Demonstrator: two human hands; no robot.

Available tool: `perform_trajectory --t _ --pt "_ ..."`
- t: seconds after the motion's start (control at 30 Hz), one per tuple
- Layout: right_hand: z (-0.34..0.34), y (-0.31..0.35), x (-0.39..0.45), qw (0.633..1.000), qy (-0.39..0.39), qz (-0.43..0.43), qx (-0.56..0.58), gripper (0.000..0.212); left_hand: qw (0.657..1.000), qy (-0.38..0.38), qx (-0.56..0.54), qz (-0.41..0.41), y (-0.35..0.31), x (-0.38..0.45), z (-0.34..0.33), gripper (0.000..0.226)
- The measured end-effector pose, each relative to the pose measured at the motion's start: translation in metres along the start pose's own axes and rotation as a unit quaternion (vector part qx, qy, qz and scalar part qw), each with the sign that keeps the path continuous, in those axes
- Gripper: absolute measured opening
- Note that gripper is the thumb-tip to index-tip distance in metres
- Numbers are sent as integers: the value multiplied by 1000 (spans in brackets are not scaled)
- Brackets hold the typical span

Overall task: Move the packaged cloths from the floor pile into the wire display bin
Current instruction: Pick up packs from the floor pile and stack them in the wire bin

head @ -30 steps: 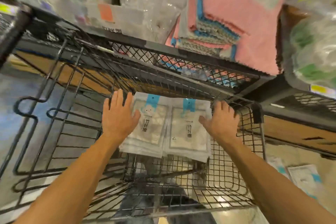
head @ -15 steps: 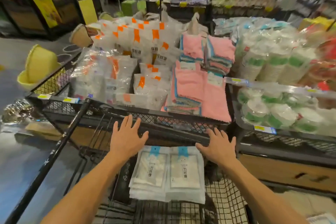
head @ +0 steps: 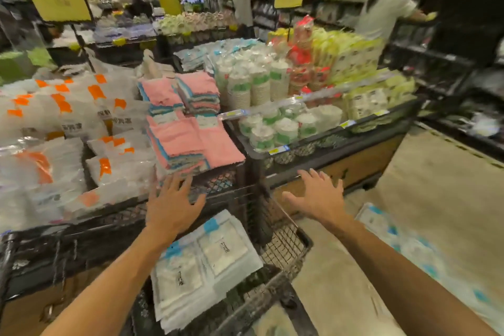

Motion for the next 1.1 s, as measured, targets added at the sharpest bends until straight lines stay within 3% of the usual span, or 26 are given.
perform_trajectory --t 0.1,0.27,0.57,0.83,1.1 --pt "20 -66 -41 998 -19 -65 9 94 996 29 -19 -76 -62 -6 -6 74" --pt "50 -172 -116 980 -43 -192 -30 84 983 21 -21 -181 -165 -23 -3 74" --pt "63 -352 -227 934 -76 -350 23 85 947 21 -3 -320 -352 -42 -2 74" --pt "59 -486 -308 893 -77 -441 46 84 918 54 7 -394 -523 -89 -36 72" --pt "28 -564 -349 849 -59 -516 93 88 890 112 44 -439 -619 -105 -92 72"
Point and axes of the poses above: each hand's wrist, its own x-axis towards the middle knuckle, its own z-axis out of the back of the hand, y = z × x, the point moved 5 cm from there along x, towards the middle knuckle
